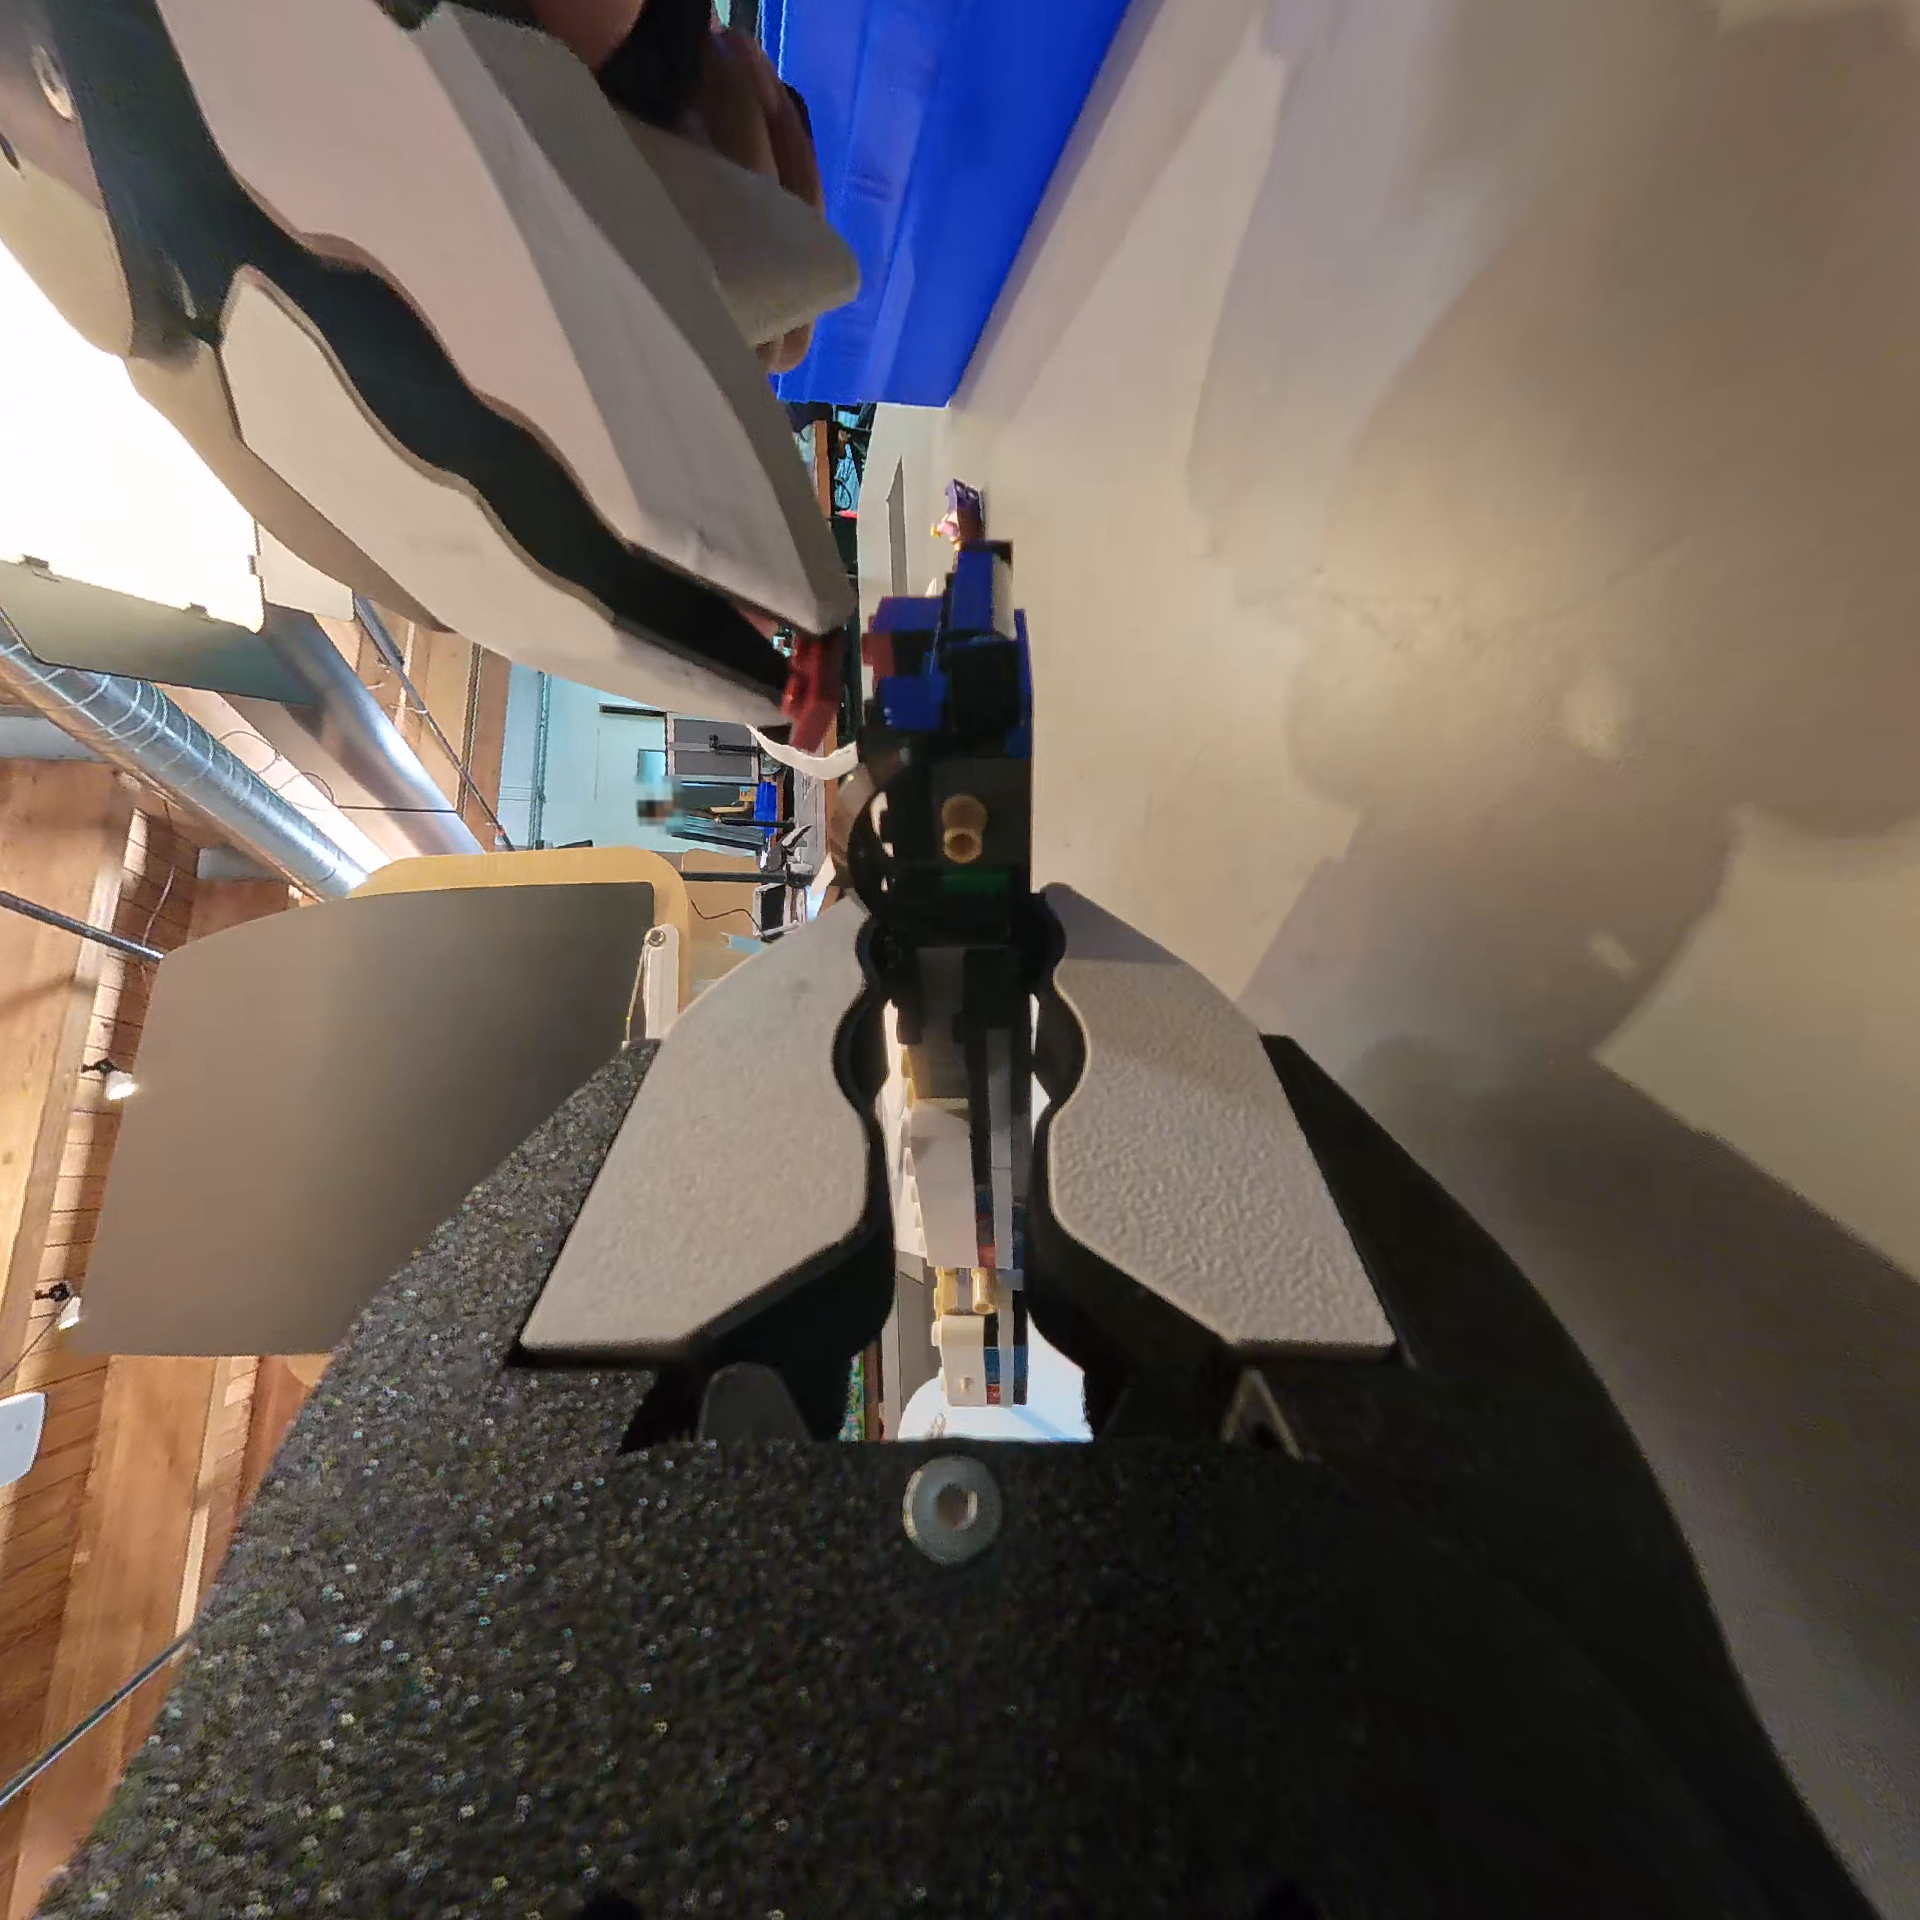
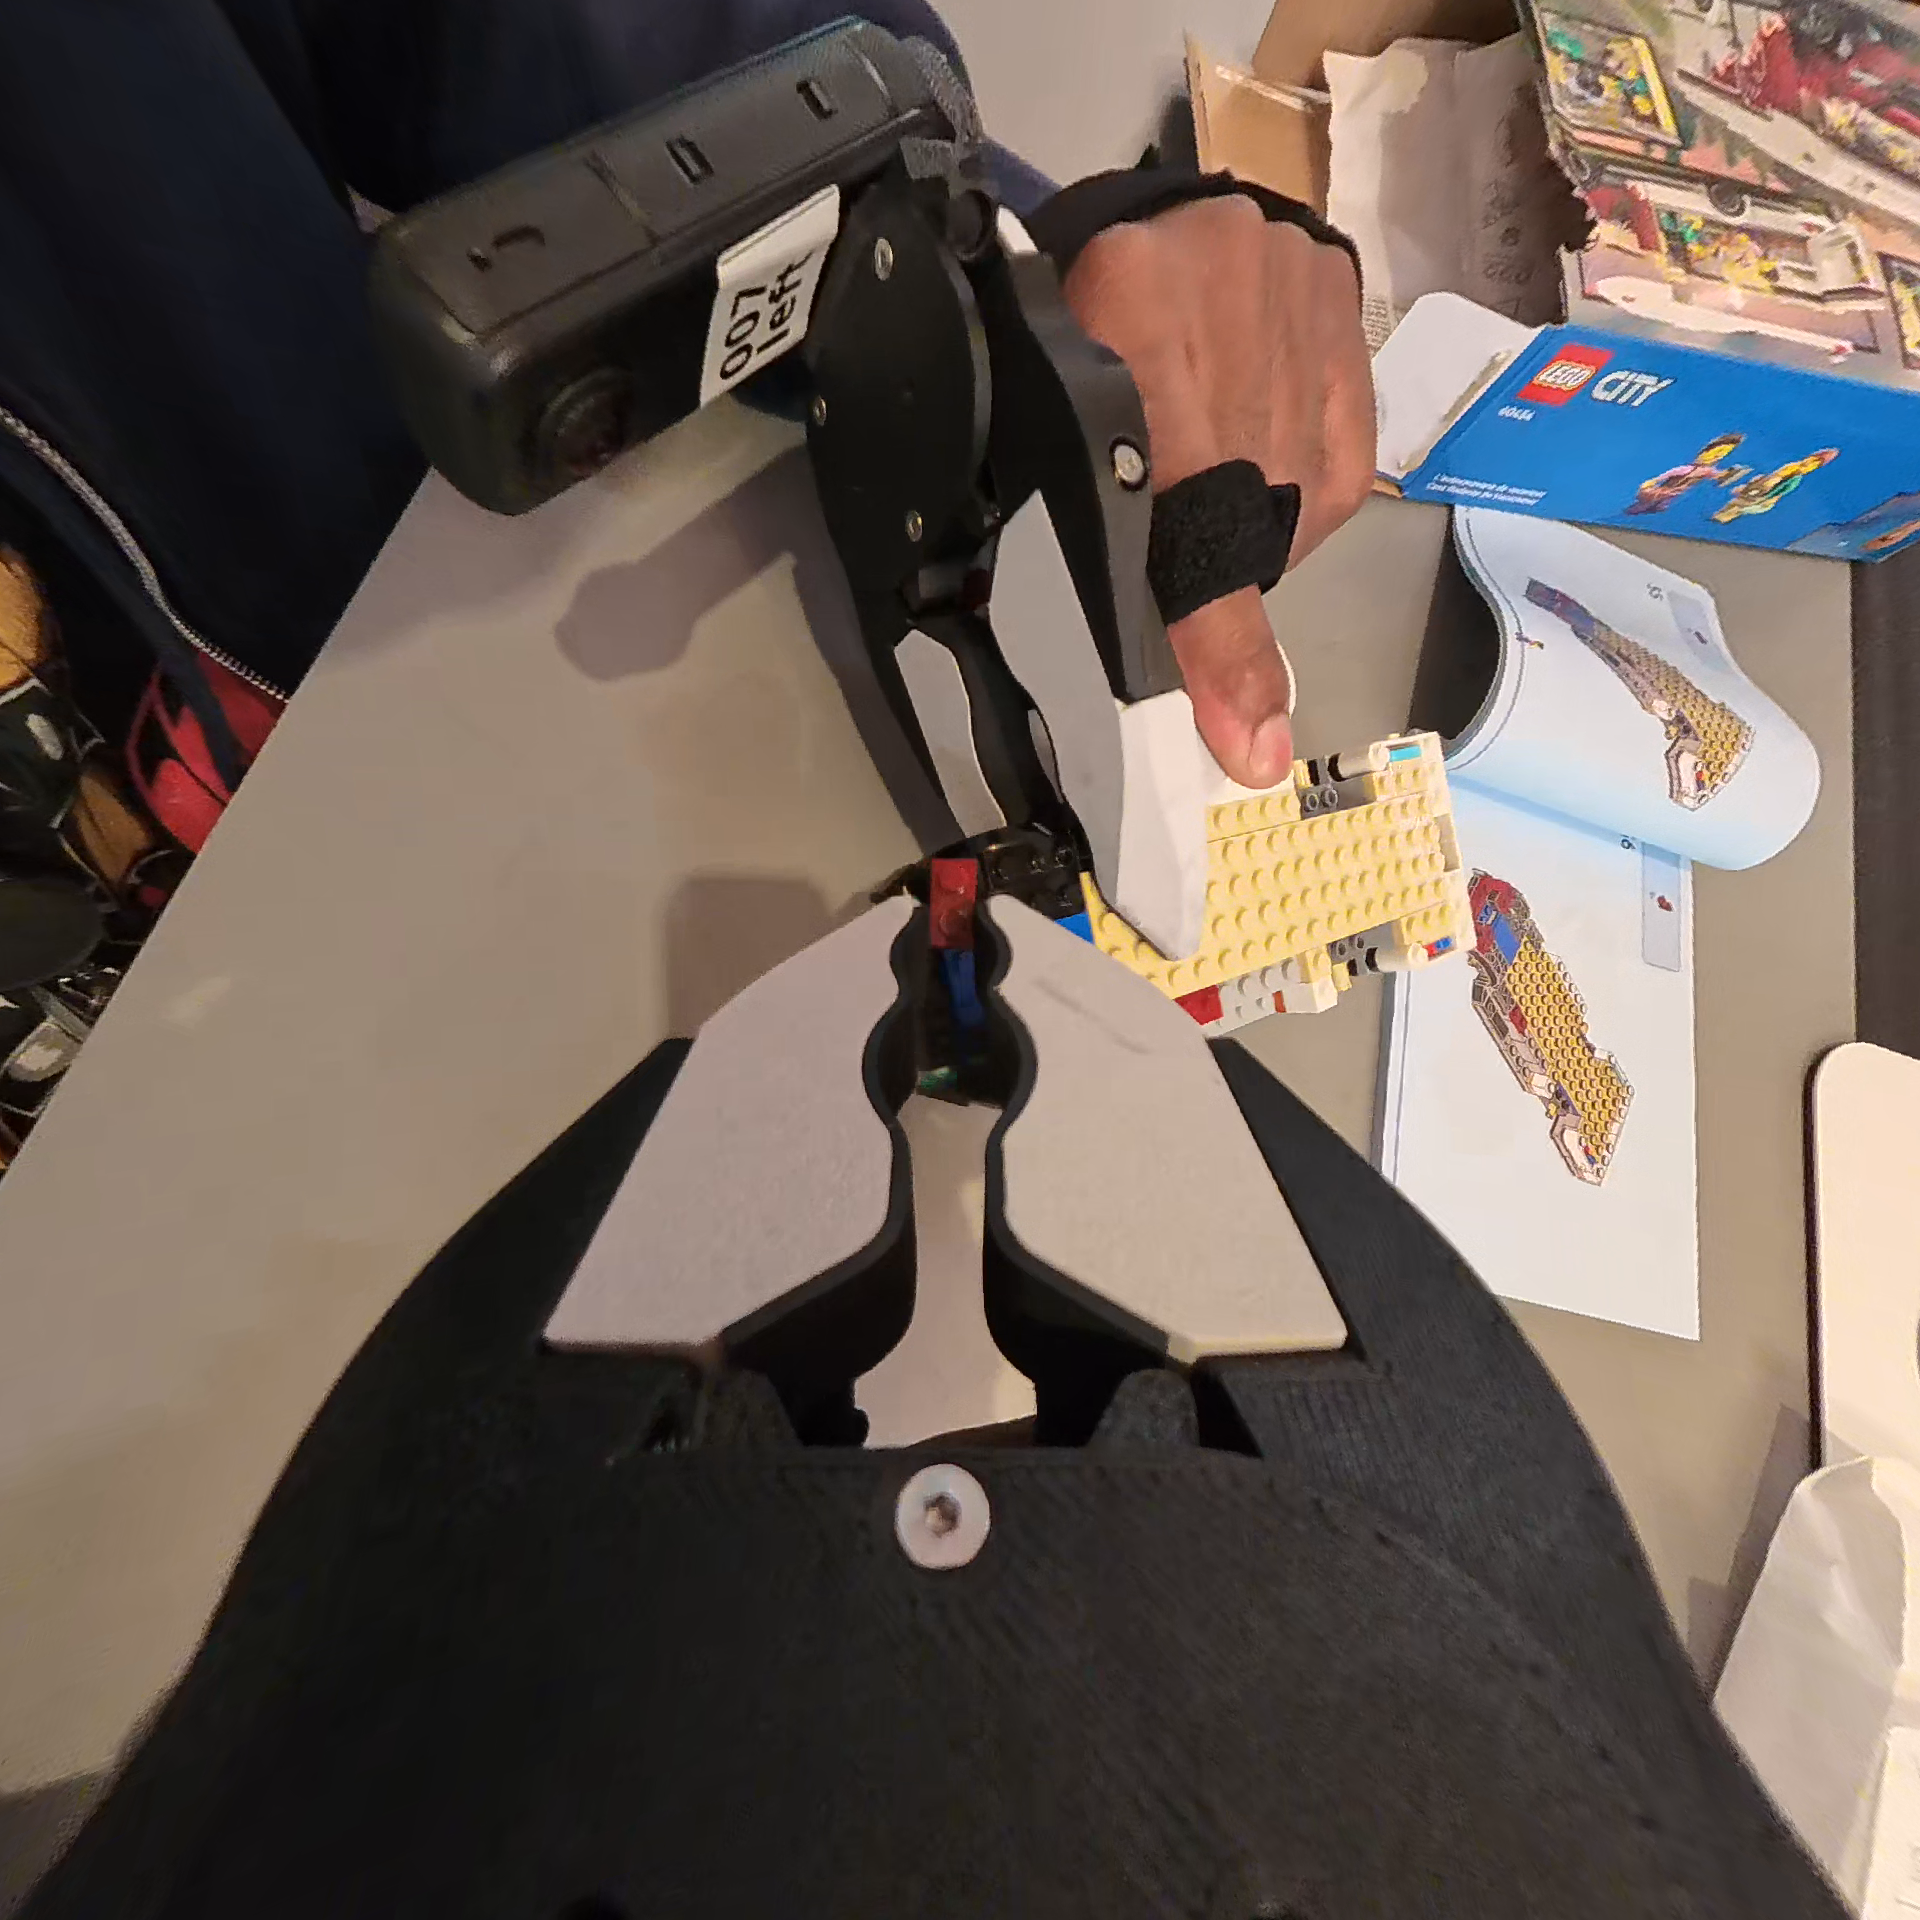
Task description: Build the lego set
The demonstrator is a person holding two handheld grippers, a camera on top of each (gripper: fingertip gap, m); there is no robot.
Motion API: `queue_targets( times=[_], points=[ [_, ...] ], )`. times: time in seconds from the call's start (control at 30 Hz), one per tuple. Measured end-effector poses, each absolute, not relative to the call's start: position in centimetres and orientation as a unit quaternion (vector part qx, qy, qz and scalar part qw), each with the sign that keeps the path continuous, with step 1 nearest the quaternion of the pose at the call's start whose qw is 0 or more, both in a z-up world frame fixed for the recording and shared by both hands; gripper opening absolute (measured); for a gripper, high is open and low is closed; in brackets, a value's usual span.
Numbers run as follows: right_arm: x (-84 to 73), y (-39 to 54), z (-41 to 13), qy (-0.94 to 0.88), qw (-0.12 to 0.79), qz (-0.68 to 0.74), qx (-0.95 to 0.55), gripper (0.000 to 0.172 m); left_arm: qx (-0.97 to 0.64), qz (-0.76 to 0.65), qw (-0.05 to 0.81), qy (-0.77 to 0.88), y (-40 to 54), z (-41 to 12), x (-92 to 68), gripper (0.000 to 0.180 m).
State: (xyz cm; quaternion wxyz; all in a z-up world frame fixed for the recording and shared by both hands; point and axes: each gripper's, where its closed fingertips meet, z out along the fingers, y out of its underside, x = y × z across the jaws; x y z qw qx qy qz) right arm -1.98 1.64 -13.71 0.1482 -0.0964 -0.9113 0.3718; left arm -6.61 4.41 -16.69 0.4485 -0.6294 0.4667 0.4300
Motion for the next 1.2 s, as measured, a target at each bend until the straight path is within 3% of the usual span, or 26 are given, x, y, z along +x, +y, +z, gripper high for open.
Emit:
queue_targets(
  times=[0.9,1.2],
  points=[
    [-2.0,1.4,-13.4,-0.906,0.164,0.380,-0.083,0.011,-0.623,0.422,0.467,0.465,4.4,-16.2,-5.9,0.024],
    [-2.8,1.6,-11.6,-0.879,0.317,0.354,-0.018,0.029,-0.667,0.381,0.506,0.393,4.1,-15.0,-7.9,0.024]
  ],
)
